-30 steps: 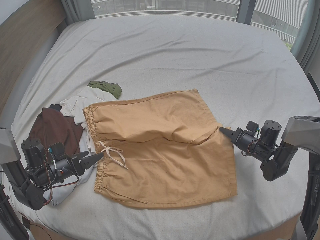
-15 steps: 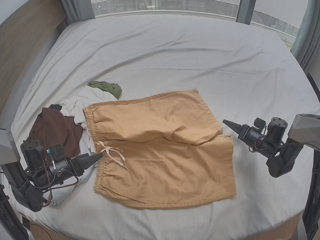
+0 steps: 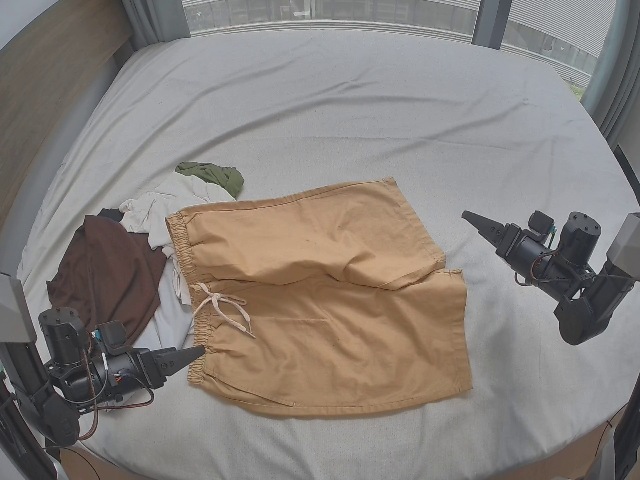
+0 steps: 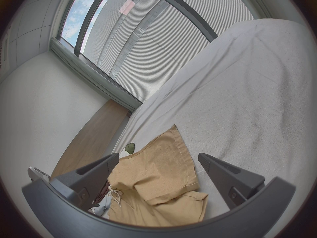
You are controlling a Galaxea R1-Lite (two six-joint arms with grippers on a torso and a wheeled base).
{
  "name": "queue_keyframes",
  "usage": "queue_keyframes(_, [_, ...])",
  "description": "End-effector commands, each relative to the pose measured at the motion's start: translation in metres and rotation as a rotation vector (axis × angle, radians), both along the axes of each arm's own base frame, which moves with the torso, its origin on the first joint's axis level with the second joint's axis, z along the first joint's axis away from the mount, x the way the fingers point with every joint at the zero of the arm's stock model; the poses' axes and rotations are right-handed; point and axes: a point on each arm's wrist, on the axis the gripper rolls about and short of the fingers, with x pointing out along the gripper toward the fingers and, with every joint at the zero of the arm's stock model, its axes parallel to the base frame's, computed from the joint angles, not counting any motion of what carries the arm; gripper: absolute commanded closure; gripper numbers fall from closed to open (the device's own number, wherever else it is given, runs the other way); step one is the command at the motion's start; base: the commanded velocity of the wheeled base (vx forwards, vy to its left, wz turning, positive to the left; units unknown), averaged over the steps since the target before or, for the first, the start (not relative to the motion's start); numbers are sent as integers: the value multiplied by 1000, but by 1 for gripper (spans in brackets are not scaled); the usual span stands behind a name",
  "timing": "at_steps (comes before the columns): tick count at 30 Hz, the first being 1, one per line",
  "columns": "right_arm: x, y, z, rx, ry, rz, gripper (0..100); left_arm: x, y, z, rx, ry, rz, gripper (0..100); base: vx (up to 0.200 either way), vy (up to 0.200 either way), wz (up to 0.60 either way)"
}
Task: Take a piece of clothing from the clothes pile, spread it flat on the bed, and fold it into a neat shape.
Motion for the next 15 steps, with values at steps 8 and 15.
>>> queue_keyframes(8, [-7, 7, 10, 2, -24, 22, 0, -1, 0, -32, 13, 161, 5, 0, 0, 0, 0])
queue_keyframes(15, [-7, 8, 10, 2, -24, 23, 0, 0, 0, -47, 18, 234, 11, 0, 0, 0, 0])
